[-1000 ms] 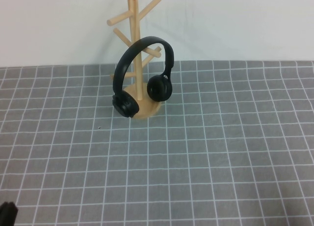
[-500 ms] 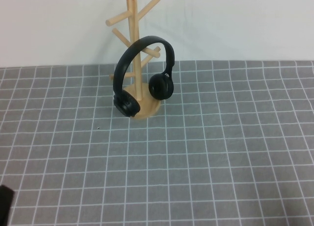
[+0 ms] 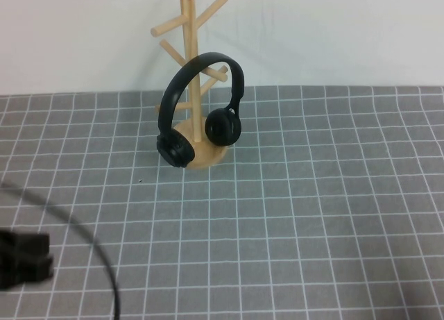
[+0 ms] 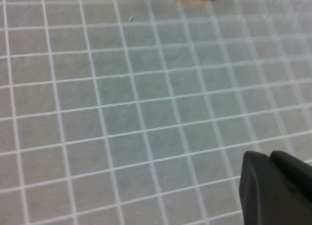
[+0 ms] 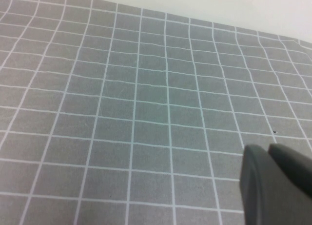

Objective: Take out the headphones from the headphone stand
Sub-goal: Pick up the headphones from the headphone stand

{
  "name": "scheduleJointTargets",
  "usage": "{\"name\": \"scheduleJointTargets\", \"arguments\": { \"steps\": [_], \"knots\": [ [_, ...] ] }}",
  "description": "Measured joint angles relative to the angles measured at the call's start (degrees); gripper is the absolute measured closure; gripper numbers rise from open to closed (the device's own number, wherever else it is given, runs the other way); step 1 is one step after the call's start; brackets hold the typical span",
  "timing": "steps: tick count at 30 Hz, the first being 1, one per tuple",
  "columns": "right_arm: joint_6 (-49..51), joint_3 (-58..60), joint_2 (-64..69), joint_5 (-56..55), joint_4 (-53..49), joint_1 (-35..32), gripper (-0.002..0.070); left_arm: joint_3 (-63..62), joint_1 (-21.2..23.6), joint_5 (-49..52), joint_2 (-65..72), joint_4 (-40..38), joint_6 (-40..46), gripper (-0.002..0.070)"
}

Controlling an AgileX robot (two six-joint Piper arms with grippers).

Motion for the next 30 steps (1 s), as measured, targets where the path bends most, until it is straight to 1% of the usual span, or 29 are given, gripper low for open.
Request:
{"name": "scheduleJointTargets", "arguments": {
  "steps": [4, 6, 8, 11, 13, 14, 16, 18, 20, 22, 23, 25, 27, 28, 30],
  "knots": [
    [0.0, 0.0, 0.0, 0.0, 0.0, 0.0, 0.0685, -5.6, -0.2, -2.2, 12.3, 0.5, 5.3, 0.0679],
    [0.0, 0.0, 0.0, 0.0, 0.0, 0.0, 0.0685, -7.8, -1.7, -4.7, 17.0, 0.2, 7.9, 0.0679],
    [0.0, 0.0, 0.0, 0.0, 0.0, 0.0, 0.0685, -10.4, -5.1, -6.2, 21.3, 0.3, 9.0, 0.0679],
    [0.0, 0.0, 0.0, 0.0, 0.0, 0.0, 0.0685, -15.0, -12.1, -7.5, 27.5, 3.2, 8.4, 0.0679],
    [0.0, 0.0, 0.0, 0.0, 0.0, 0.0, 0.0685, -18.2, -17.4, -8.8, 30.5, 8.5, 4.7, 0.0679],
    [0.0, 0.0, 0.0, 0.0, 0.0, 0.0, 0.0685, -19.6, -19.4, -9.3, 31.4, 11.5, 1.7, 0.0679],
    [0.0, 0.0, 0.0, 0.0, 0.0, 0.0, 0.0685, -21.6, -23.5, -11.0, 33.0, 19.6, -4.8, 0.0679],
    [0.0, 0.0, 0.0, 0.0, 0.0, 0.0, 0.0685, -22.2, -26.1, -13.4, 33.7, 26.3, -9.3, 0.0679],
    [0.0, 0.0, 0.0, 0.0, 0.0, 0.0, 0.0685, -22.6, -27.5, -15.8, 34.1, 31.3, -11.5, 0.0666],
    [0.0, 0.0, 0.0, 0.0, 0.0, 0.0, 0.0685, -22.6, -28.1, -18.2, 34.6, 33.8, -12.6, 0.0609],
    [0.0, 0.0, 0.0, 0.0, 0.0, 0.0, 0.0685, -22.6, -28.1, -19.0, 34.8, 34.3, -12.8, 0.0561],
    [0.0, 0.0, 0.0, 0.0, 0.0, 0.0, 0.0685, -22.6, -28.2, -20.8, 35.7, 35.6, -13.0, 0.0438],
    [0.0, 0.0, 0.0, 0.0, 0.0, 0.0, 0.0685, -22.6, -28.2, -22.6, 36.5, 37.2, -13.2, 0.033],
    [0.0, 0.0, 0.0, 0.0, 0.0, 0.0, 0.0685, -22.6, -28.2, -23.7, 37.1, 38.4, -13.2, 0.0288],
    [0.0, 0.0, 0.0, 0.0, 0.0, 0.0, 0.0685, -22.6, -28.2, -26.1, 38.0, 40.6, -13.2, 0.0244]
  ]
}}
